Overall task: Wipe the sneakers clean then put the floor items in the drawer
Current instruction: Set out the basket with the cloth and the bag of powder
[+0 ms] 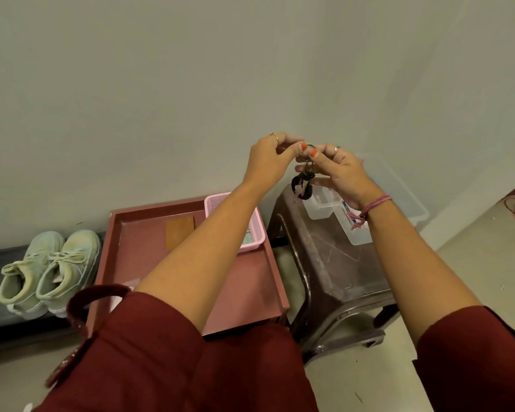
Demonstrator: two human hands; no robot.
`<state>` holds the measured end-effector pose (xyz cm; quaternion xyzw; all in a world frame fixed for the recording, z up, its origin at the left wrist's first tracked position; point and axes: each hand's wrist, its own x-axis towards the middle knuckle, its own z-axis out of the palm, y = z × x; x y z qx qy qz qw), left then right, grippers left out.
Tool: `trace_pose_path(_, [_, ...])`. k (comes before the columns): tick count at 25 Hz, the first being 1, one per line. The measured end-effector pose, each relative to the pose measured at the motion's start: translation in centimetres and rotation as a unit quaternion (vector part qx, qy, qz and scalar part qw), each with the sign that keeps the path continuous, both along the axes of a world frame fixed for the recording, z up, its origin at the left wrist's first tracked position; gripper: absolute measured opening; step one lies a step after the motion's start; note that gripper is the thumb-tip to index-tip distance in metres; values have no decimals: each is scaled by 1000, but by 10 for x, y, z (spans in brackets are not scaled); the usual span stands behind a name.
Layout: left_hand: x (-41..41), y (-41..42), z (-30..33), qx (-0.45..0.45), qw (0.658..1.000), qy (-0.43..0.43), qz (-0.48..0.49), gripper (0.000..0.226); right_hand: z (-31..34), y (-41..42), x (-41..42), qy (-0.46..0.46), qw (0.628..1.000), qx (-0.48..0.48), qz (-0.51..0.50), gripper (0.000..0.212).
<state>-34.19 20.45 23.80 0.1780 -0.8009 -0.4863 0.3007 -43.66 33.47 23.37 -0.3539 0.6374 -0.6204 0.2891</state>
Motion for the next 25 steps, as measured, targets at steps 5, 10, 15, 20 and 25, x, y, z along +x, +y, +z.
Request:
trace_pose_path(5, [-32, 13, -58, 23, 994, -99, 47, 30, -19, 3, -45, -21, 995, -18, -96, 12])
trace_pose_path(10, [-37, 32, -128, -96, 962, -247, -73, 60, -40, 1, -78, -4, 991, -2, -133, 11])
trace_pose_path(15, [-48, 37, -157, -325, 888, -304, -112, 67, -71, -4, -93, 17, 986, 124, -106, 18])
trace_pose_path(20, [-54, 35, -164, -305, 913, -255, -96, 54, -85, -20, -111, 148, 940, 302, -62, 31])
trace_pose_path(25, [-50, 39, -164, -266, 922, -259, -109, 56, -85, -38, -109, 318, 847, 421, -67, 25])
